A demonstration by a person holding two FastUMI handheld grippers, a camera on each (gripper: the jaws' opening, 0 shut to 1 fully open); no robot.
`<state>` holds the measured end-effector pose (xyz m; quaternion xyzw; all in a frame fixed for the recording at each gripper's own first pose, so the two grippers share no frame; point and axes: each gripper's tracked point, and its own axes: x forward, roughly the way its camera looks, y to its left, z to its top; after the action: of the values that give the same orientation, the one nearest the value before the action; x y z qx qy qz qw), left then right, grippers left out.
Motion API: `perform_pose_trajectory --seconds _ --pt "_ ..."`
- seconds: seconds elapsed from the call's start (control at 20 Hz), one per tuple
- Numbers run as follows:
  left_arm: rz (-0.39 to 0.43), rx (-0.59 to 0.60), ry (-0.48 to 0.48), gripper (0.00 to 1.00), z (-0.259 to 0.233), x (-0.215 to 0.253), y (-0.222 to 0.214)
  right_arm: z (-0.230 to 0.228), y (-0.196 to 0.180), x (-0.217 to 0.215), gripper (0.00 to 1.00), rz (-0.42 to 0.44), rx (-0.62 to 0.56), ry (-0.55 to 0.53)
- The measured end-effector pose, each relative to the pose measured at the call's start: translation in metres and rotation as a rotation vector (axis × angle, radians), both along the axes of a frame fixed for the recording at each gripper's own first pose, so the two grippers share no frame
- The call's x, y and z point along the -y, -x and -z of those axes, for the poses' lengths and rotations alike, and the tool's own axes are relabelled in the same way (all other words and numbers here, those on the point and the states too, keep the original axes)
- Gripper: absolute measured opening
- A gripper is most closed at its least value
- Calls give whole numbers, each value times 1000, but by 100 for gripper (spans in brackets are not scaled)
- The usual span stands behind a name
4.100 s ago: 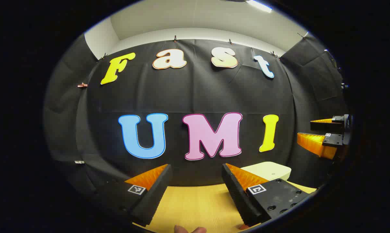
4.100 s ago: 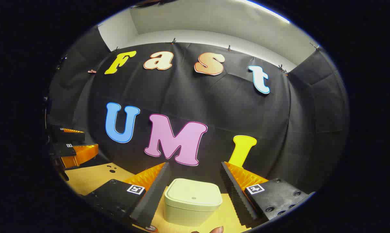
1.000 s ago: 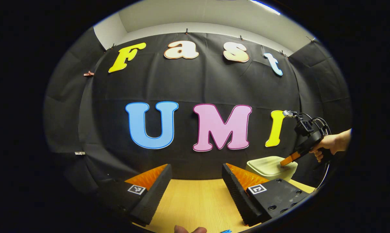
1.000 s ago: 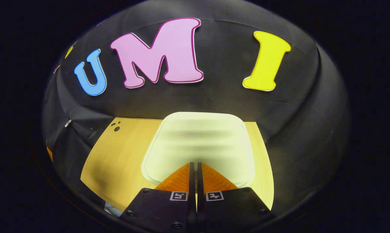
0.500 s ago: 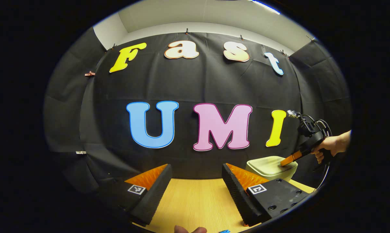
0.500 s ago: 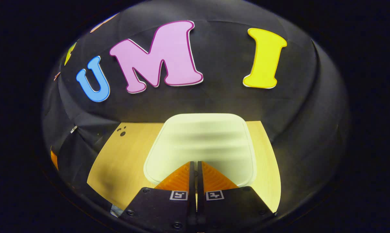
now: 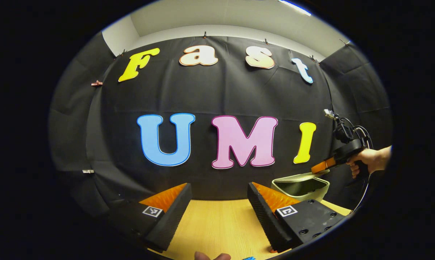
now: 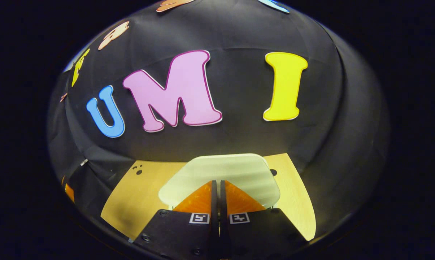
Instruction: Press the lid of the desktop garbage bin to open it, pick up the crumpled paper on the desktop and throw it into the bin, then pick up the pop can on the desktop and drop it into the bin, and finally close the garbage bin lid.
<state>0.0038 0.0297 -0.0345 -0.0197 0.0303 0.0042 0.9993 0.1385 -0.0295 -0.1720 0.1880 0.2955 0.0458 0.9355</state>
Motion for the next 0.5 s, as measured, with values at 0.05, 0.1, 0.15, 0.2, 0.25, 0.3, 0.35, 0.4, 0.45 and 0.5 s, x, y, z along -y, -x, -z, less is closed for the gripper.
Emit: perform_pose_trajectory --seconds 0.05,0.1,0.15,0.2,0.25,0.3,0.35,0.4,0.45,0.5 --pt "2 -1 -4 99 1 1 0 -7 -3 3 5 20 31 -2" --pt "4 -2 -7 99 1 1 0 -15 -7 6 5 36 62 -7" --pt "5 -3 -9 99 2 1 -1 -22 -9 8 5 54 88 -16" --pt "4 -5 -10 99 2 1 -1 -29 -10 11 5 69 108 -28" --pt "3 -9 -9 99 4 1 -1 -34 -9 12 5 78 123 -36" --pt "2 -11 -8 99 5 1 -1 -38 -9 15 5 85 143 -35" --pt "2 -13 -6 99 5 1 -2 -44 -10 19 5 89 171 -25" --pt "1 -15 -6 99 6 1 -2 -51 -11 22 5 91 207 -11" --pt "2 -20 -7 99 10 2 -2 -59 -9 22 5 91 246 3" --pt "1 -26 -8 99 11 2 -2 -68 -8 24 6 90 282 18"
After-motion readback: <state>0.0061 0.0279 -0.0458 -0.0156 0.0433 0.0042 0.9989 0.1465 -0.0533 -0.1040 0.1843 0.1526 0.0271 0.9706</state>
